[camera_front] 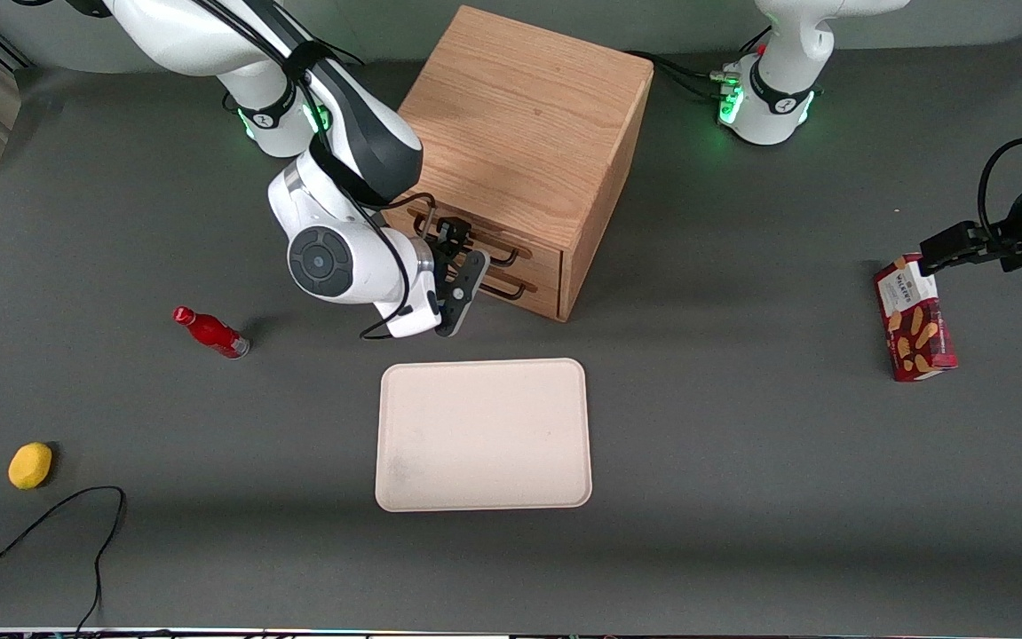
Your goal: Open upper drawer
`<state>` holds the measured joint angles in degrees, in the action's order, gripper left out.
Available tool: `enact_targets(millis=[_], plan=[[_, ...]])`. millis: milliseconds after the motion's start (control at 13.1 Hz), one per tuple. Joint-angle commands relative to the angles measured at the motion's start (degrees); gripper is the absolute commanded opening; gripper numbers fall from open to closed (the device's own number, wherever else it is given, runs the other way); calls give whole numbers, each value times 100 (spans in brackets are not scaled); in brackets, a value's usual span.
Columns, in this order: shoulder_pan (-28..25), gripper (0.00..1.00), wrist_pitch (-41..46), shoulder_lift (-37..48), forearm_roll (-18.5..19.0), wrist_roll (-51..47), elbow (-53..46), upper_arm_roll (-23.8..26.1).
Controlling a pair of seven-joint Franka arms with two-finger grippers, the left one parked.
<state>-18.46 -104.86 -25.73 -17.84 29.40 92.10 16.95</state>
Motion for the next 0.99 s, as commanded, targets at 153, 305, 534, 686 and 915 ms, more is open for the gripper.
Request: enact_targets(millis=[153, 305, 534, 686, 915], plan=[[-26, 100, -148, -38, -9, 13, 1, -69], [18, 100, -148, -38, -9, 135, -60, -69], [53, 100, -148, -99, -9, 171, -165, -121], [62, 100, -140, -125, -9, 180, -262, -148], [80, 100, -131, -187, -9, 250, -368, -201]])
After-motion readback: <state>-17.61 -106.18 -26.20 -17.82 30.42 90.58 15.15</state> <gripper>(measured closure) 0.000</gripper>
